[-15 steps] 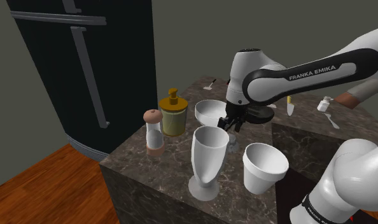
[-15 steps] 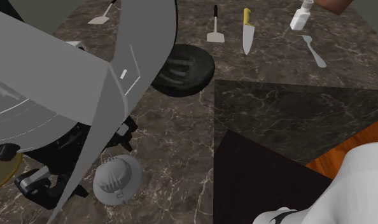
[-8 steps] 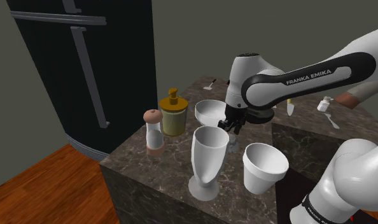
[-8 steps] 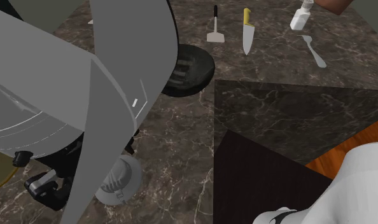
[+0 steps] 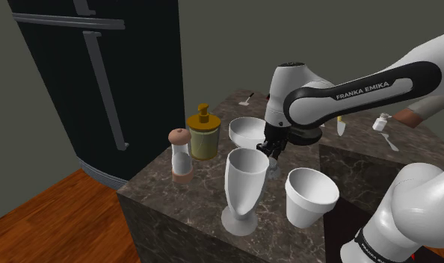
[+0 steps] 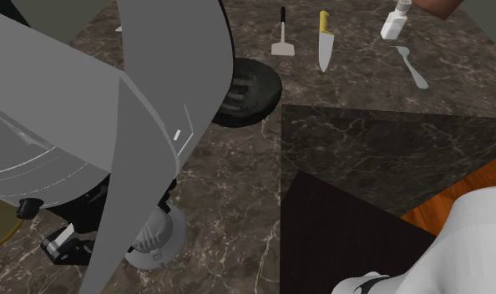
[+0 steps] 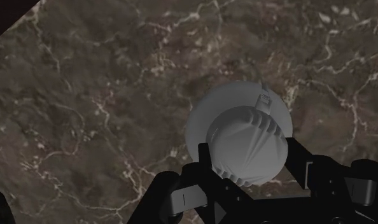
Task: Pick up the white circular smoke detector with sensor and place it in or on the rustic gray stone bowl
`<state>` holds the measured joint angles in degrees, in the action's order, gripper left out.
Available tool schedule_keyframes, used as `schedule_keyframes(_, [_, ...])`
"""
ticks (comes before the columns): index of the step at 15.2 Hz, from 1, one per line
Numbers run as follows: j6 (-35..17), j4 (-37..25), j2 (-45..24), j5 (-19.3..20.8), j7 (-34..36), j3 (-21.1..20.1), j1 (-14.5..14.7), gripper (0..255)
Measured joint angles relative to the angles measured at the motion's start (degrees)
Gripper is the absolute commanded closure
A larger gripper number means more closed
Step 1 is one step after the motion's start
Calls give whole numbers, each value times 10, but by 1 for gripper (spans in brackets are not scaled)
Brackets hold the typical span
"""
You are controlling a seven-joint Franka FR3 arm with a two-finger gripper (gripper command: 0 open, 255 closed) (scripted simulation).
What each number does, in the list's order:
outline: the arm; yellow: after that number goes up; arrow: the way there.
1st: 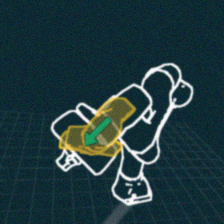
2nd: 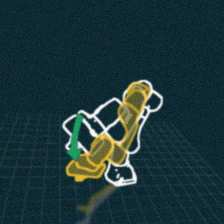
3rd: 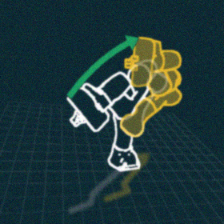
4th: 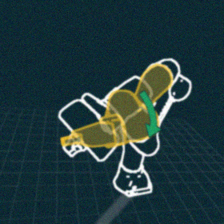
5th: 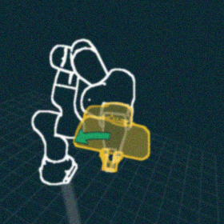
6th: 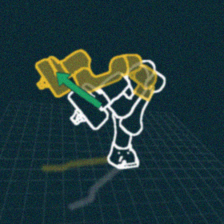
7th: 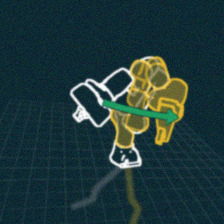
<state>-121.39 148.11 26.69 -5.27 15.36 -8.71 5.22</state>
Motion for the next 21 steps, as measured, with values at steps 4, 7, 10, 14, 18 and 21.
schedule_keyframes(4, [0, 0, 0, 0, 0, 0, 0, 255])
schedule_keyframes(7, [17, -10, 7, 0, 1, 1, 0, 255])
schedule_keyframes(10, [44, -28, 16, 1, 0, 3, 0, 255])
schedule_keyframes(14, [76, -51, 25, 3, -1, 6, -1, 255])
schedule_keyframes(18, [109, -75, 34, 4, 0, 8, -2, 255])
schedule_keyframes(21, [134, -97, 37, 5, 1, 8, -1, 255])
